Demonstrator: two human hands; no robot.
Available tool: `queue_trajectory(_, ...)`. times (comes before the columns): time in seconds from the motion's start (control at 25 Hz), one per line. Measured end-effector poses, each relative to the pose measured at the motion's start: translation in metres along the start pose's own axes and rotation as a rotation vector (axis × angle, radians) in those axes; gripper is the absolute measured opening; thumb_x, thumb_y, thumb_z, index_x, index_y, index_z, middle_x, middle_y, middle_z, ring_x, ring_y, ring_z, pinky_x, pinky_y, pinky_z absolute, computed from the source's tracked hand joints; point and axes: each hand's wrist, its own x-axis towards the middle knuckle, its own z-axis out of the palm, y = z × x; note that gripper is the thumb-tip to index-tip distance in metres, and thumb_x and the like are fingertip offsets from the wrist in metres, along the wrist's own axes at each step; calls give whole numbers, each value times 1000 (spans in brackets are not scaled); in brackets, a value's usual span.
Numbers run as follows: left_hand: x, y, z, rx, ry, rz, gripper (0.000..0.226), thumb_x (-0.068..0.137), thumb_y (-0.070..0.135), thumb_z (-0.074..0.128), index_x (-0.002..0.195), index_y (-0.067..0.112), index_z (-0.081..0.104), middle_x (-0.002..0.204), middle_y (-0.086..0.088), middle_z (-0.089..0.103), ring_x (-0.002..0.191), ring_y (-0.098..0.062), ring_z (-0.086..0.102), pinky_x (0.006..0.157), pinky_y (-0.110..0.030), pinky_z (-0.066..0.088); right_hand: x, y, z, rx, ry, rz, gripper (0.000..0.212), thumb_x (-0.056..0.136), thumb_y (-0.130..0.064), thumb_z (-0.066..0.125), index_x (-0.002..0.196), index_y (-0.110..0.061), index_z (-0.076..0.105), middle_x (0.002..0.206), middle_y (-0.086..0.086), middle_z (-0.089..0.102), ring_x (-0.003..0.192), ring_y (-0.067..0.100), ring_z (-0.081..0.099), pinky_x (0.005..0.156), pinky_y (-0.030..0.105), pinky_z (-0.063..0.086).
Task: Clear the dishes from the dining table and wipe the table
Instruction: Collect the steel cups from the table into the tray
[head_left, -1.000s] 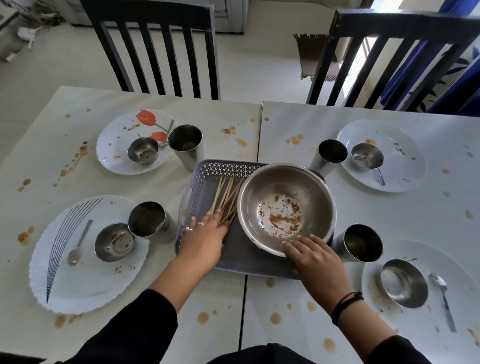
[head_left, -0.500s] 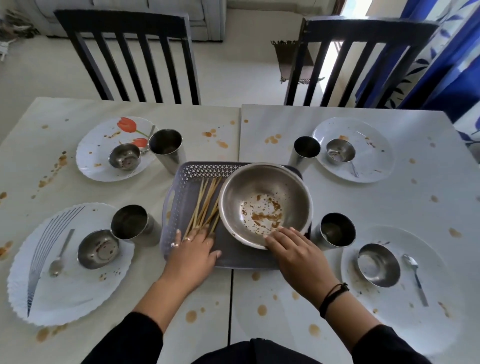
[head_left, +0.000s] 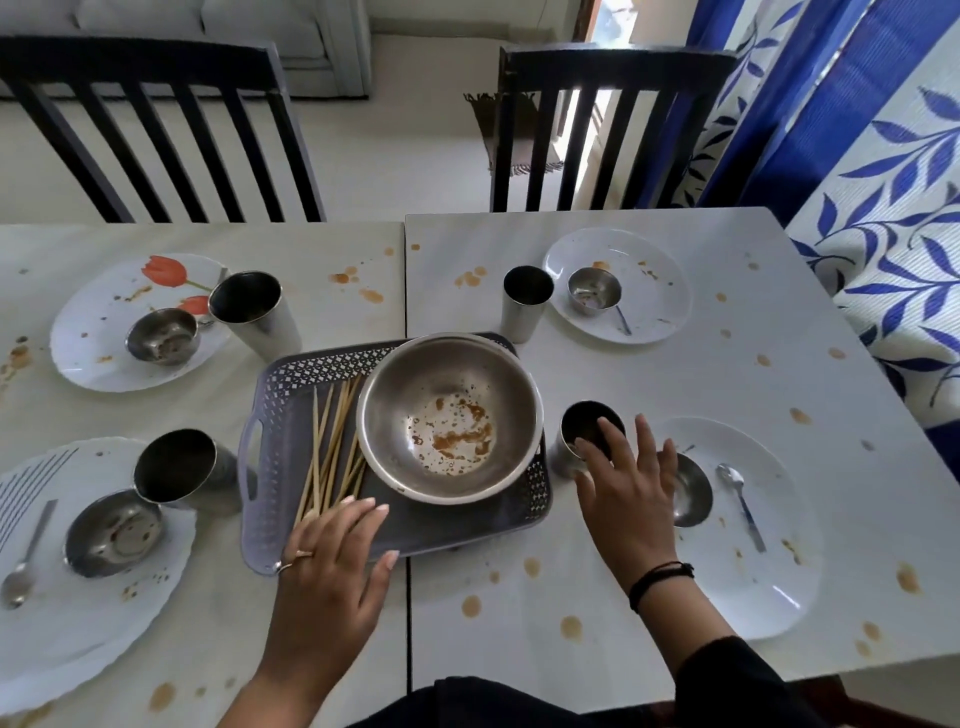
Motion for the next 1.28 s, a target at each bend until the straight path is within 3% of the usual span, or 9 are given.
queue_trajectory(0.16,41,37,0,-91,133,194,50,90,41,49,134,18,43,136,-4,51,132,-20,41,111,-48,29,5,1,-7,132,71,-37,22,72,-1,80,90,-12,73,112,13,68,101,39,63,95,58,44)
queue_trajectory(0.32,102,82,6,-252,46,242,73,83,47,60,143,20,31,145,-1,41,139,-17,30,116,-45,18,22,-1,-40,137,240,-135,15,79,-8,76,91,-13,70,116,10,66,110,36,59,100,52,41)
queue_trajectory(0.48,161,107,17,-339,1,164,86,79,39,71,148,26,19,149,0,37,140,-16,28,118,-44,10,60,-15,-62,148,333,-276,8,85,-10,70,91,-15,67,117,8,65,116,35,57,102,50,41)
queue_trajectory(0.56,184,102,23,-339,14,77,85,81,33,70,147,32,16,149,-1,36,139,-17,28,118,-44,13,89,-17,-62,162,326,-302,5,85,-8,70,86,-12,69,115,10,66,113,35,59,100,49,43)
queue_trajectory(0.68,231,85,32,-271,14,-23,81,85,30,65,149,24,17,153,-3,29,140,-20,23,116,-44,18,137,-12,-58,196,286,-269,4,83,-7,72,86,-8,70,114,13,67,114,36,59,99,50,45)
queue_trajectory(0.92,331,76,64,-155,-241,-102,100,76,53,65,151,18,9,159,-3,12,146,-19,10,117,-49,10,169,2,-41,283,262,-190,13,78,-4,76,90,-7,71,113,15,66,110,38,60,88,51,53)
queue_trajectory(1.0,345,77,78,-193,-285,-106,105,70,63,63,150,18,12,158,-2,16,145,-18,14,117,-50,7,170,10,-35,303,242,-165,11,79,-5,75,89,-6,71,114,16,66,112,38,59,86,51,54)
queue_trajectory(1.16,346,70,96,-267,-155,-107,92,68,49,71,144,20,27,143,0,42,131,-20,40,114,-45,17,189,16,-34,349,250,-180,6,82,-9,72,87,-5,70,116,15,65,115,36,57,87,43,54)
queue_trajectory(1.28,341,66,96,-391,-102,-152,104,67,42,74,147,22,11,130,8,53,123,-21,46,110,-46,25,208,8,-27,379,161,-202,8,83,-8,72,88,-3,69,119,17,63,115,38,57,86,49,54)
